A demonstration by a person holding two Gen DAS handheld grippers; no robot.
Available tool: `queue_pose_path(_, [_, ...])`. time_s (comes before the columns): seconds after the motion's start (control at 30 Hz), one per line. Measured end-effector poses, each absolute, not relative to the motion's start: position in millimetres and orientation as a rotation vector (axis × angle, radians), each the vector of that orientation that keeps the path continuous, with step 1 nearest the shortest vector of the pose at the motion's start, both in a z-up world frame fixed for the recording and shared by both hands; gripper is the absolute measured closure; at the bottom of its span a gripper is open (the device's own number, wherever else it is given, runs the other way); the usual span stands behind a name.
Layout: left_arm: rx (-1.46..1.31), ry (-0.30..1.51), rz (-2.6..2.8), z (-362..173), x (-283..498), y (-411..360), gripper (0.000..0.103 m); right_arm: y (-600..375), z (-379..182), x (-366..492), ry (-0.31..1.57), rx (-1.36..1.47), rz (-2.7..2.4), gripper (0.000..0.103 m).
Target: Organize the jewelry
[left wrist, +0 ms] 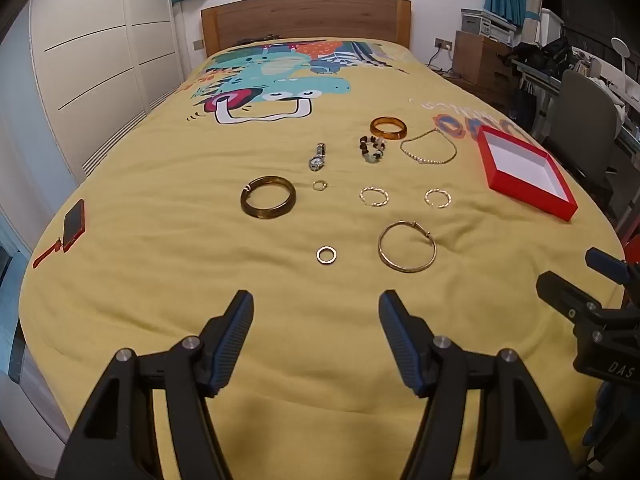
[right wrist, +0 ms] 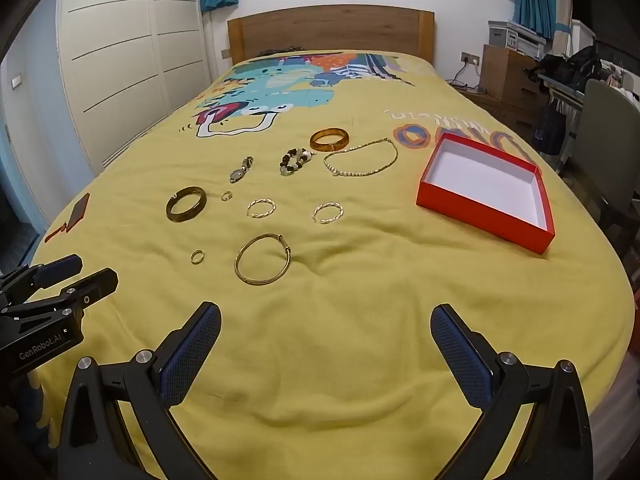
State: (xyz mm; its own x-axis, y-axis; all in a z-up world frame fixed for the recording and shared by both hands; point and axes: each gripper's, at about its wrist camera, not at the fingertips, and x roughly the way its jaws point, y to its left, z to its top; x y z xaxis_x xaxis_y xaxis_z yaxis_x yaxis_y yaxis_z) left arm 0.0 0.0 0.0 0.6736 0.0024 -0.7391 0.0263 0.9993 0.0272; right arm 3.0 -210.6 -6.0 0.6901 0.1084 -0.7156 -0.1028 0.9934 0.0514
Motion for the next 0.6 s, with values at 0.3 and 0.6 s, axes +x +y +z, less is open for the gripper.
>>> queue_pose_path(0.3, [0.038,0.84,-0.017,-6,1,6,0.04,-205,-7,0,0.798,0.004,0.13,0.0])
queue_pose_path(0.6, [0.045,0.837,-0.002,-3,1,3,0.04,-208,-8,1,0.807,0.018,0.154,0.0])
